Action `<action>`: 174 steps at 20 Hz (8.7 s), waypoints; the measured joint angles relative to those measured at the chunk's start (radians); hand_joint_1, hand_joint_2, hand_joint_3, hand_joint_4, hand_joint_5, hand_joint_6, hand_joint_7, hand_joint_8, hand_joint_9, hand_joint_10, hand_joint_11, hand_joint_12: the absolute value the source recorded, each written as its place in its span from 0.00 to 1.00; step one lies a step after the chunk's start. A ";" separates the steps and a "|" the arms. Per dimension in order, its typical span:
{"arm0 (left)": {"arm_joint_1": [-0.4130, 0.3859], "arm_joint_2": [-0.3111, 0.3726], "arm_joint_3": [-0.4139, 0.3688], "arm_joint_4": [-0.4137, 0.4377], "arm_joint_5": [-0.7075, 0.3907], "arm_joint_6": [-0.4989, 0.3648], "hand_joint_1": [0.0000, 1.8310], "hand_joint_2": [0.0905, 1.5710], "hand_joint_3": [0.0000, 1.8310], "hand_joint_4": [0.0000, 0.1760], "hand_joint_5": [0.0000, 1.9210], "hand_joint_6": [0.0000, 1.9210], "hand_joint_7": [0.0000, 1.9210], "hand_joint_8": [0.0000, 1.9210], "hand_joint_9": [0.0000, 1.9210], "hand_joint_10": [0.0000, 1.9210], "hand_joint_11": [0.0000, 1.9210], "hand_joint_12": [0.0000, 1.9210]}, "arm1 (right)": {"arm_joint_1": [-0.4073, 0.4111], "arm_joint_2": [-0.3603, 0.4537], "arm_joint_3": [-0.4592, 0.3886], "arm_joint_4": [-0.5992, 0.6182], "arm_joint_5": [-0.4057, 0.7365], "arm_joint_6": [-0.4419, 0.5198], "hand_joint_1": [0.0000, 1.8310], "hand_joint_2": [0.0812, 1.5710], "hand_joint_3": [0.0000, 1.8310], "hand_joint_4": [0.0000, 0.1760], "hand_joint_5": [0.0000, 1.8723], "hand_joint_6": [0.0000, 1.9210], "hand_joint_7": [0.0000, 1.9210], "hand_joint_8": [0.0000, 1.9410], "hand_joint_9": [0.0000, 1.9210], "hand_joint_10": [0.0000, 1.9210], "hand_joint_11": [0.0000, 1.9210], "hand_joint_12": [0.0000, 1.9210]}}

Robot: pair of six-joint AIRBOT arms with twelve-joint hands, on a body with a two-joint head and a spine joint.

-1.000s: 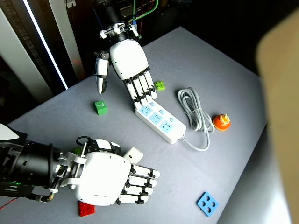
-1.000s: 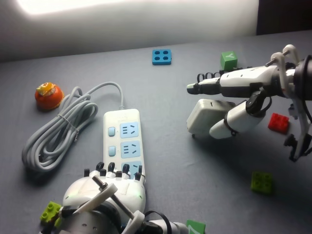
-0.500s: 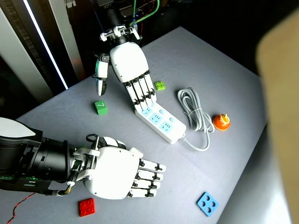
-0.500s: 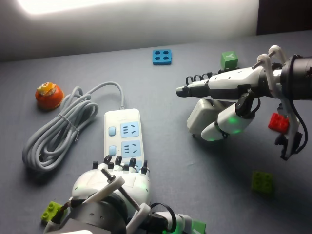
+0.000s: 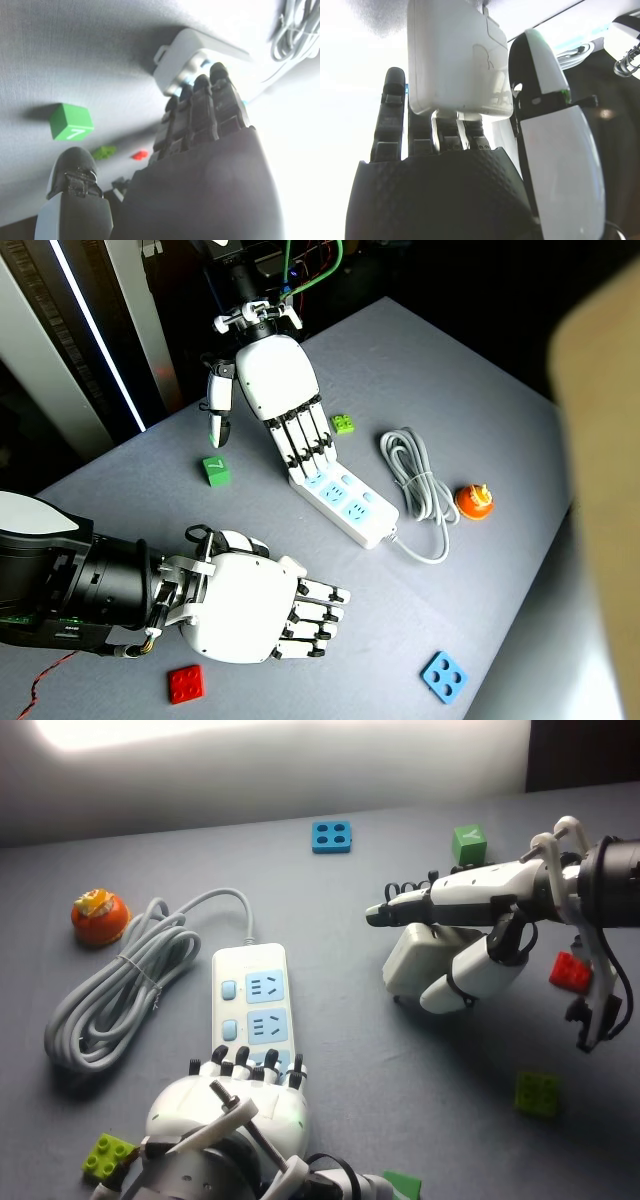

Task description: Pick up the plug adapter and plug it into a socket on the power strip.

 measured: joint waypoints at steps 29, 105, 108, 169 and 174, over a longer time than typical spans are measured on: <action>-0.003 0.010 -0.013 -0.007 0.004 -0.003 0.05 0.71 0.00 0.00 0.04 0.00 0.04 0.00 0.03 0.00 0.00 0.11 | 0.037 0.026 -0.007 -0.004 0.027 -0.003 0.67 0.73 0.00 0.00 0.47 0.50 0.48 0.67 0.39 0.68 0.31 0.87; -0.003 0.039 -0.027 -0.020 -0.015 0.019 0.06 0.71 0.00 0.00 0.04 0.00 0.04 0.00 0.03 0.00 0.00 0.12 | 0.238 -0.274 -0.124 1.330 -0.685 -1.635 0.66 0.74 0.00 0.00 0.45 0.55 0.46 0.69 0.36 0.65 0.30 0.86; -0.005 0.043 -0.027 -0.021 -0.019 0.019 0.06 0.72 0.00 0.00 0.04 0.00 0.04 0.00 0.02 0.00 0.00 0.11 | 0.224 -0.287 -0.123 1.334 -0.677 -1.651 0.66 0.74 0.00 0.00 0.45 0.55 0.47 0.68 0.38 0.63 0.32 0.83; -0.016 0.059 -0.030 -0.040 -0.023 0.001 0.03 0.72 0.00 0.00 0.05 0.00 0.04 0.00 0.03 0.00 0.00 0.11 | 0.200 -0.395 -0.040 1.312 -0.677 -1.660 0.65 0.76 0.00 0.00 0.42 0.60 0.43 0.73 0.36 0.72 0.31 0.87; -0.016 0.060 -0.034 -0.044 -0.014 0.001 0.03 0.72 0.00 0.00 0.05 0.00 0.05 0.00 0.04 0.00 0.00 0.12 | 0.182 -0.429 -0.024 1.262 -0.685 -1.643 0.65 0.77 0.00 0.00 0.41 0.61 0.42 0.75 0.35 0.71 0.31 0.87</action>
